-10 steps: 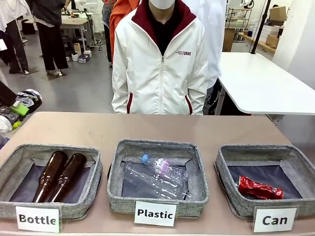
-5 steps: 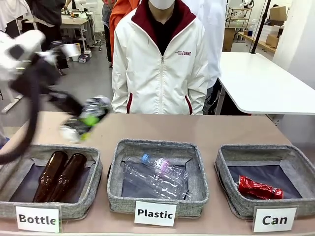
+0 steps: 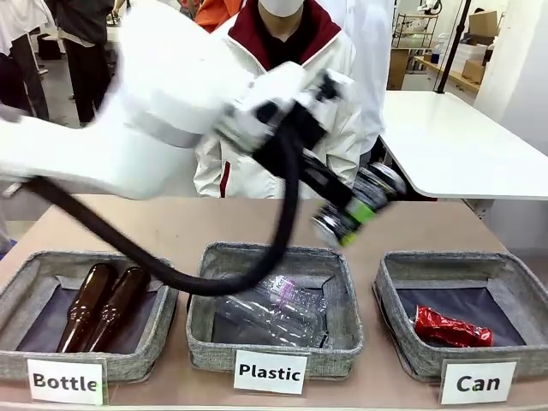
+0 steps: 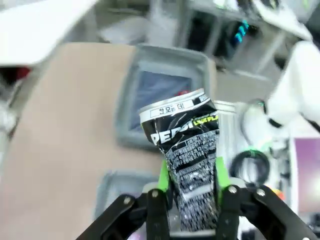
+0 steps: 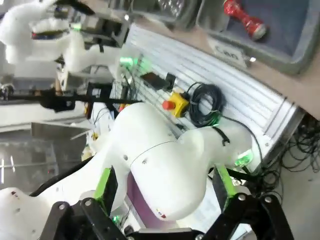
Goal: Sort the can waste into the basket.
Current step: Pick up the can waste from the table and place it in the right Fabric basket.
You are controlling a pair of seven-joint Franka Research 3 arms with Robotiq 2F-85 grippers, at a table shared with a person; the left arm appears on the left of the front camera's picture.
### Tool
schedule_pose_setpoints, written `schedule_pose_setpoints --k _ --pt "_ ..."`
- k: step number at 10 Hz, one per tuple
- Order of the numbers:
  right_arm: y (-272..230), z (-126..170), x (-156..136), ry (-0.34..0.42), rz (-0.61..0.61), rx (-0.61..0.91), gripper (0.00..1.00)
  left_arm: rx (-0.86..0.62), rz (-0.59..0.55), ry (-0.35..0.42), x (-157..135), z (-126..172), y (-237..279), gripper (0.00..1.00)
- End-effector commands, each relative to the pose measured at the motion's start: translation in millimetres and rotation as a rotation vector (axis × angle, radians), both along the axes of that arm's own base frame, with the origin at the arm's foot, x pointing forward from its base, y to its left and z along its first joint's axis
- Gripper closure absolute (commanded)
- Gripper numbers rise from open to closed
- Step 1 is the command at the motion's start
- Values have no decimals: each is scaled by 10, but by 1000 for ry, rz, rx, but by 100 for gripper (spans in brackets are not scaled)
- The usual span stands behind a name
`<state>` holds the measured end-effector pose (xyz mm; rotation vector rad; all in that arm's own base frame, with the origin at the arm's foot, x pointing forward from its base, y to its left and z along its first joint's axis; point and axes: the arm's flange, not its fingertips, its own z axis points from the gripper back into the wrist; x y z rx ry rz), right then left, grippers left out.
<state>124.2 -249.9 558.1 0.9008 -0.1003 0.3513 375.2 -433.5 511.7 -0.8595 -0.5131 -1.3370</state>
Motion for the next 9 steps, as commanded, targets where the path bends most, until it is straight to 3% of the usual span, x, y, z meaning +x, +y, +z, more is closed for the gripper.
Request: schedule_pose_setpoints --k 1,2,3,5,7,9 --pt "-415 193 -120 -203 -175 52 0 48 -144 85 131 -355 -470 60" --pt "-655 262 -97 -351 -411 79 0 98 -174 114 73 -626 -712 60" --pt "-201 91 -80 -78 -82 18 0 164 -219 164 38 -834 -883 60" --pt "-201 91 -80 -78 -82 18 0 197 -241 195 29 -986 -1054 60" --pt "-201 91 -80 -78 -82 18 0 169 -217 156 87 -959 -1138 60" --pt "-201 91 -80 -78 -82 18 0 14 -136 -1 97 -669 -1229 60"
